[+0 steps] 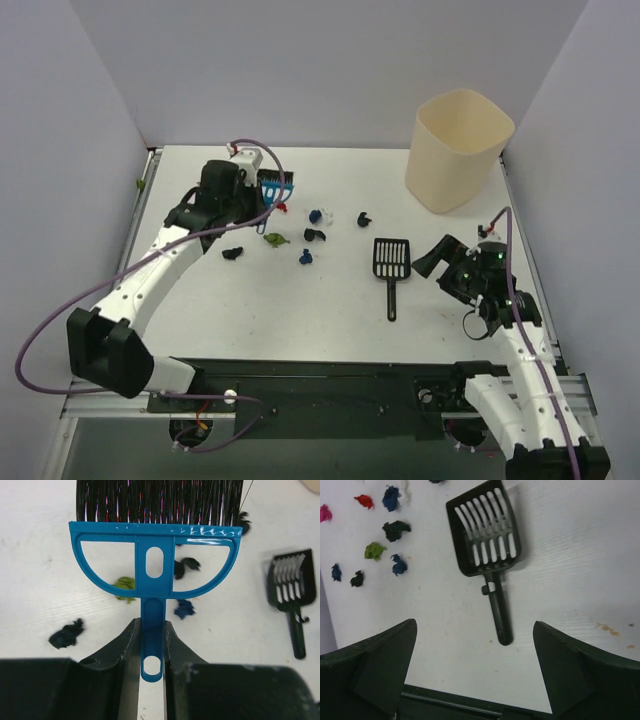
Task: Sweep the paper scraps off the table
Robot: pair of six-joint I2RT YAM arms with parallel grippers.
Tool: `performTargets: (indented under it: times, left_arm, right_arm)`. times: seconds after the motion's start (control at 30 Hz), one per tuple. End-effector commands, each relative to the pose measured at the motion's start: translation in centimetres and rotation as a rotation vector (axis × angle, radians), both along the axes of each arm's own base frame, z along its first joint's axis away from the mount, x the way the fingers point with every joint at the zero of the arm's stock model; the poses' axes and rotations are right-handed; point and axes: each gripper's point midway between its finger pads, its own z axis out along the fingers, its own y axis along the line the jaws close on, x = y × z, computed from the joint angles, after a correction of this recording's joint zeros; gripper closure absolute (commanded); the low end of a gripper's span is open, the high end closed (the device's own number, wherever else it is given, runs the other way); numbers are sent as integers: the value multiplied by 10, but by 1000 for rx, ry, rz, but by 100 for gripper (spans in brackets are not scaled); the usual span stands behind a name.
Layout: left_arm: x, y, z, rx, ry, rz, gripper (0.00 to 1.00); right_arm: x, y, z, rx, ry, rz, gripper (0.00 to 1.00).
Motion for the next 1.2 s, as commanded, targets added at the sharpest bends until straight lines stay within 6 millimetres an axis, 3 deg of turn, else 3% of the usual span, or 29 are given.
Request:
performTargets:
  times: [0.0,0.13,0.27,0.53,0.73,0.8,0.9,1.1,1.17]
  left_arm:
    - [-52,-40,-8,-66,42,-127,83]
    - [-91,-69,-4,-79,-20,-237,83]
    - [-111,-87,-4,-46,-88,-320,83]
    - [-138,-111,7,-44,-170,-492,83]
    - [-147,-111,-1,18,-166,-522,83]
    - [-147,-109,-4,48,-163,-516,83]
    - [-144,-105,-5,69,-169,-491,83]
    - [-145,-106,-2,58,-175,-499,83]
    - [-146,-108,-2,54,-171,-507,83]
  right_arm:
    - [25,47,62,149,-84,181,5]
    - [35,74,81,207,-17,277,6]
    - [42,110,90,294,44,385,9]
    - [43,192,70,336,214,605,15]
    - [53,226,79,414,187,660,16]
    - [59,221,77,375,171,617,16]
    - [60,191,70,214,197,536,17]
    - [78,142,67,160,178,365,16]
    - [80,144,74,206,147,390,16]
